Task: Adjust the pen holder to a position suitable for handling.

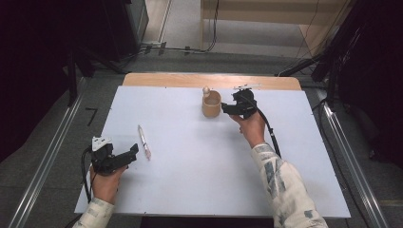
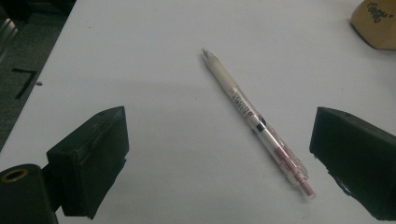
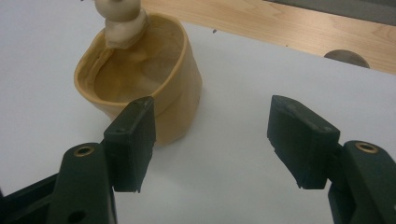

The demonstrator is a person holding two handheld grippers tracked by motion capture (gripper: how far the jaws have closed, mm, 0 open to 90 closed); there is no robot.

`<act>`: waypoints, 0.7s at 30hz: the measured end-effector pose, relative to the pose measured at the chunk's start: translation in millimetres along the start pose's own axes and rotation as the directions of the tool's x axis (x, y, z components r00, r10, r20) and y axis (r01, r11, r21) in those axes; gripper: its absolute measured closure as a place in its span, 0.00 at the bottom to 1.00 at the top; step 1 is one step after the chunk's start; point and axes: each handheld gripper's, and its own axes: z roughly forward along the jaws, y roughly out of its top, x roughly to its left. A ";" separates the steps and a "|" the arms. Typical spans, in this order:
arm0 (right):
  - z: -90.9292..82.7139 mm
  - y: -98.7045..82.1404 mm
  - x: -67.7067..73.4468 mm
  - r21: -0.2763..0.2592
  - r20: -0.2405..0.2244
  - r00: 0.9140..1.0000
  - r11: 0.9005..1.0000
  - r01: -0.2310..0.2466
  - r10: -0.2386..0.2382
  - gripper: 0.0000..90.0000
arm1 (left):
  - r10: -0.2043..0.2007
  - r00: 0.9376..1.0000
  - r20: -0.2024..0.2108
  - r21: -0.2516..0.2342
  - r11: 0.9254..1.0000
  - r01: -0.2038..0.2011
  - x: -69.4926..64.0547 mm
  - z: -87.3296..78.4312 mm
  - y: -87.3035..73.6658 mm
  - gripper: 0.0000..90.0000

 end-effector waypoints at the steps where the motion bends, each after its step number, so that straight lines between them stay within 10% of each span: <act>1: 0.8 1.3 -0.4 0.001 0.000 1.000 1.000 -0.001 0.001 0.35 | 0.000 1.000 0.001 0.000 1.000 0.000 0.0 0.0 0.0 0.06; 21: 22.9 28.5 9.7 0.008 0.009 1.000 1.000 0.001 -0.001 0.40 | -0.007 1.000 0.006 0.006 1.000 0.007 0.8 0.6 -0.5 0.06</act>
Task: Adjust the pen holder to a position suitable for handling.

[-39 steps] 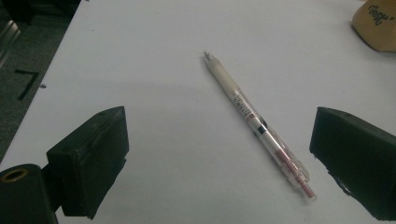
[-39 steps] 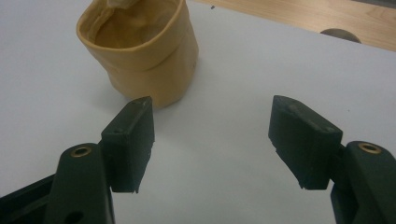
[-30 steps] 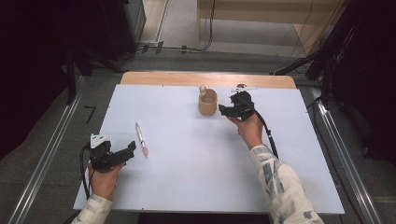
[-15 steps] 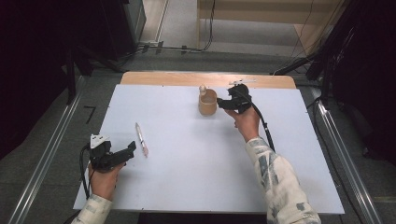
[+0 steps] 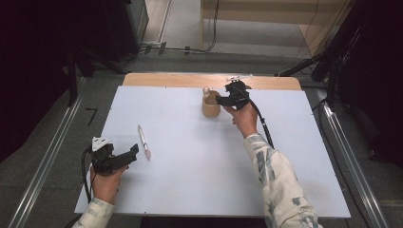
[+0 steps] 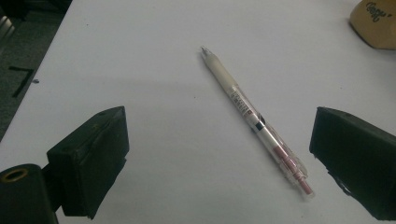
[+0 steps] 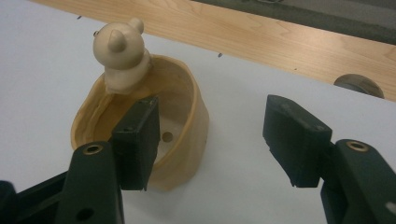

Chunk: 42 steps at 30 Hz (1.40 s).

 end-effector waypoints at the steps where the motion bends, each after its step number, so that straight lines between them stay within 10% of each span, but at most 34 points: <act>1: 1.7 0.9 1.0 0.003 0.000 1.000 1.000 0.000 0.000 0.41 | -0.001 1.000 0.001 -0.001 1.000 0.001 0.2 0.2 -0.1 0.06; 22: 26.9 8.6 12.8 0.105 0.009 1.000 0.994 0.017 -0.018 0.80 | -0.001 1.000 0.010 0.003 1.000 0.001 0.2 0.4 -0.7 0.06; 42: 22.9 9.8 0.3 0.125 0.051 0.998 0.991 -0.055 0.049 0.88 | -0.002 1.000 0.011 0.004 1.000 0.002 0.7 -0.3 -0.9 0.06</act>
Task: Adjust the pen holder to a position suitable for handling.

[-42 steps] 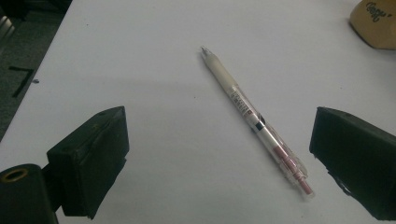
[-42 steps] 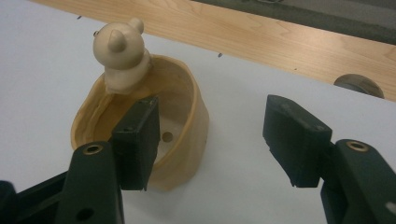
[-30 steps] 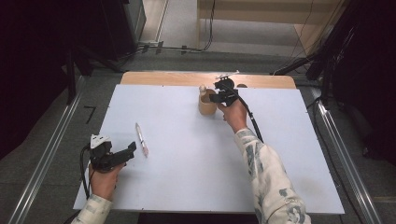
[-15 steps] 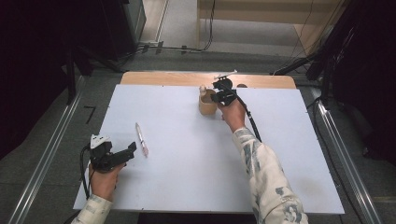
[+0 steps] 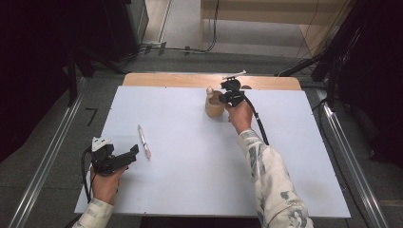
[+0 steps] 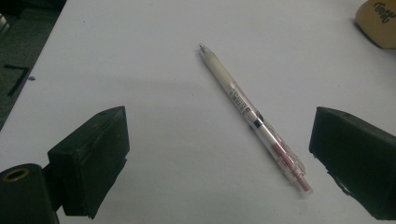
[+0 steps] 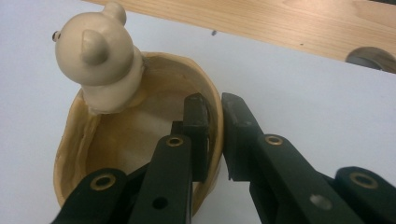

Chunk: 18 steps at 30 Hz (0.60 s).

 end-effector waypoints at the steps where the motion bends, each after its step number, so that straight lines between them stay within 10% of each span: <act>1: -1.2 -0.5 -2.6 0.002 0.008 1.000 1.000 -0.001 0.001 0.88 | 0.000 1.000 0.000 0.000 1.000 0.000 0.2 0.0 0.0 0.06; 18: -38.7 -35.7 -100.1 0.015 0.115 0.977 0.983 -0.184 0.181 0.88 | 0.012 1.000 0.003 0.007 1.000 -0.012 -3.7 2.4 -0.1 0.06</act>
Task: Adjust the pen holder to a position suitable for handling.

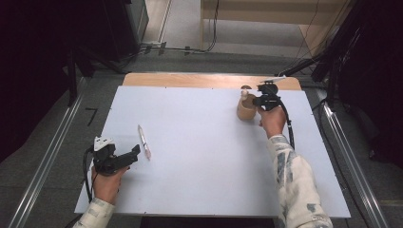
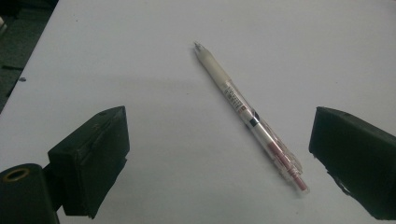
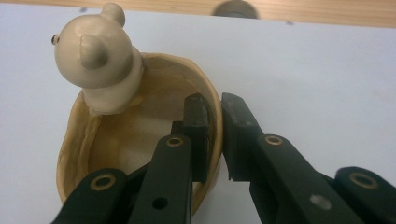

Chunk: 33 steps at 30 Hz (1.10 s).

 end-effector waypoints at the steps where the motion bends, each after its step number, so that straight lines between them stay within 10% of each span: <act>1: 0.0 0.0 0.0 0.000 0.000 1.000 1.000 0.000 0.000 0.88 | 0.002 1.000 0.000 0.001 1.000 -0.002 -0.2 0.2 0.1 0.06; 14: -17.4 -11.8 -52.0 0.037 0.047 0.997 0.997 -0.064 0.062 0.88 | 0.001 1.000 0.000 0.005 1.000 -0.001 -0.4 0.4 -0.3 0.06; 26: -19.8 -14.2 -59.6 0.039 0.058 0.997 0.997 -0.059 0.057 0.87 | 0.006 1.000 0.000 0.009 1.000 -0.006 -1.7 1.4 -0.6 0.06; 33: -22.5 -16.0 -63.8 0.004 0.002 0.997 0.997 -0.077 0.077 0.64 | 0.002 1.000 -0.001 0.006 1.000 -0.002 -0.5 1.1 -0.7 0.06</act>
